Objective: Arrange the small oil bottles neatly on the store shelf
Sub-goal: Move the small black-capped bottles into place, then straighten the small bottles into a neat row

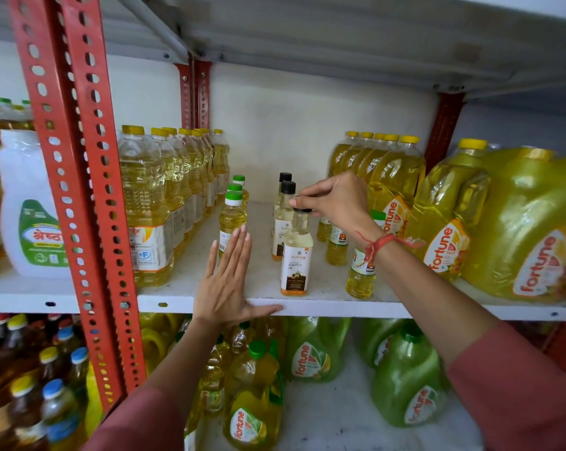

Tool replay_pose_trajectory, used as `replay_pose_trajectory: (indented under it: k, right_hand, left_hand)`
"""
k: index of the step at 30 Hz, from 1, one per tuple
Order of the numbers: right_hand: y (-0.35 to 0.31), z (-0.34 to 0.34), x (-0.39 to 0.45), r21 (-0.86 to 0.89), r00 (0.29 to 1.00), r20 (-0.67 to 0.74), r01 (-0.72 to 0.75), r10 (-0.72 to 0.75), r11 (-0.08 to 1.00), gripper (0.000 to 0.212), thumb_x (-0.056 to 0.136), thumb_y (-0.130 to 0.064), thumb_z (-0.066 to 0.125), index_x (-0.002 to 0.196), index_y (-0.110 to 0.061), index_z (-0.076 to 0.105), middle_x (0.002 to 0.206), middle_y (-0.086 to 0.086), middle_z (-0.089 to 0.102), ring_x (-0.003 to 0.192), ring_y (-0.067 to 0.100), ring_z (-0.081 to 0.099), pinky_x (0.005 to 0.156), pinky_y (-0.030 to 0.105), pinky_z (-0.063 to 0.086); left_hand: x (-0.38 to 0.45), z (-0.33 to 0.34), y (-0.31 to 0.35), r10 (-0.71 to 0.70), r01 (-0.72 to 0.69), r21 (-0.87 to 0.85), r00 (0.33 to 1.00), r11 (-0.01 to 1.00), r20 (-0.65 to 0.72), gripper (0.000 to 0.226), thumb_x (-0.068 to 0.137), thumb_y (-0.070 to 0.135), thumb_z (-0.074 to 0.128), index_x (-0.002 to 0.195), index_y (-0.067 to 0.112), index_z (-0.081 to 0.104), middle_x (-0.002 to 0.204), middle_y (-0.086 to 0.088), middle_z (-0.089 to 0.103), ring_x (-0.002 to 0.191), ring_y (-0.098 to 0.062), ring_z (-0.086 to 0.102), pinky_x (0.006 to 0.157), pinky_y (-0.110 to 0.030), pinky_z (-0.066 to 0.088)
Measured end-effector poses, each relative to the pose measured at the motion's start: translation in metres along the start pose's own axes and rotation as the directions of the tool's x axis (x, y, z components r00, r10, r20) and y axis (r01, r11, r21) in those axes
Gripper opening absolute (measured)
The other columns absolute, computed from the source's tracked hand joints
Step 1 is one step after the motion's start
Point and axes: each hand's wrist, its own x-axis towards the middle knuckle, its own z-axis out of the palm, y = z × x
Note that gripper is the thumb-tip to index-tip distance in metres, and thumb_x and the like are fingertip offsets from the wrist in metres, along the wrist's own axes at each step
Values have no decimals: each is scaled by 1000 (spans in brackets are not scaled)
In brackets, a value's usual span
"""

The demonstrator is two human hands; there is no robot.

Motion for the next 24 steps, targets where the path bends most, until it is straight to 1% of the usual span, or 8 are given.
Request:
replay_pose_trajectory:
  k: [4, 8, 11, 13, 16, 19, 21, 24]
  right_hand:
    - [0, 0, -2, -31, 1000, -18, 12, -12, 999, 35, 61, -22, 90, 90, -4, 79, 85, 9, 79, 70, 13, 74, 64, 23, 63]
    - [0, -1, -4, -45, 999, -36, 5, -7, 999, 34, 61, -24, 90, 88, -7, 80, 82, 8, 78, 70, 14, 73, 65, 22, 62]
    - [2, -2, -6, -39, 999, -43, 24, -26, 999, 33, 60, -25, 90, 87, -8, 79, 81, 8, 79, 73, 17, 75, 73, 35, 63]
    - [3, -1, -6, -38, 999, -38, 30, -32, 999, 33, 60, -25, 90, 86, -8, 79, 82, 9, 79, 75, 17, 75, 74, 38, 63]
    - [1, 0, -5, -62, 999, -23, 36, -37, 997, 37, 58, -30, 91, 87, -9, 79, 83, 7, 79, 78, 15, 75, 76, 35, 63]
    - [-10, -1, -4, -163, 996, -17, 88, -92, 983, 42, 61, -40, 87, 90, -12, 79, 88, 4, 78, 83, 13, 72, 74, 21, 57]
    - [-21, 2, 0, -214, 986, -35, 150, -161, 965, 41, 64, -43, 84, 91, -12, 78, 89, 4, 78, 82, 12, 71, 73, 22, 56]
    - [-38, 17, 9, -227, 978, -24, 196, -207, 954, 34, 67, -42, 83, 86, -15, 79, 86, 1, 79, 79, 11, 70, 77, 27, 57]
  left_hand:
    - [0, 0, 0, 4, -4, 1, 1000, 1000, -1, 137, 69, 99, 35, 157, -5, 13, 167, -18, 11, 155, -27, 7, 125, -46, -7]
    - [0, 0, 0, 6, -7, 20, 1000, 1000, 4, 138, 68, 99, 36, 157, -5, 14, 167, -18, 10, 155, -27, 5, 124, -46, -7]
    - [0, 0, 0, 1, -1, 17, 1000, 1000, 10, 138, 68, 99, 36, 157, -5, 13, 167, -18, 9, 155, -27, 4, 124, -46, -7]
    - [1, -2, 0, 7, -7, 10, 1000, 1000, 16, 137, 70, 98, 33, 157, -6, 13, 167, -18, 9, 155, -27, 3, 124, -46, -8]
    - [-2, -4, -2, 24, -24, -9, 1000, 1000, -4, 133, 72, 95, 36, 156, -6, 18, 167, -18, 12, 155, -26, 4, 124, -45, -9]
    - [-5, -9, -17, -6, 5, -11, 999, 1000, -53, 127, 75, 91, 37, 157, -4, 17, 167, -19, 13, 155, -27, 7, 124, -46, -7]
    - [-8, -15, -36, -51, 52, 24, 997, 998, -52, 126, 77, 92, 31, 157, -4, 13, 167, -19, 11, 155, -29, 9, 125, -48, -4]
    - [-14, -21, -65, -91, 94, 58, 995, 994, -46, 127, 77, 92, 28, 157, -6, 14, 167, -20, 11, 154, -29, 10, 125, -48, -3]
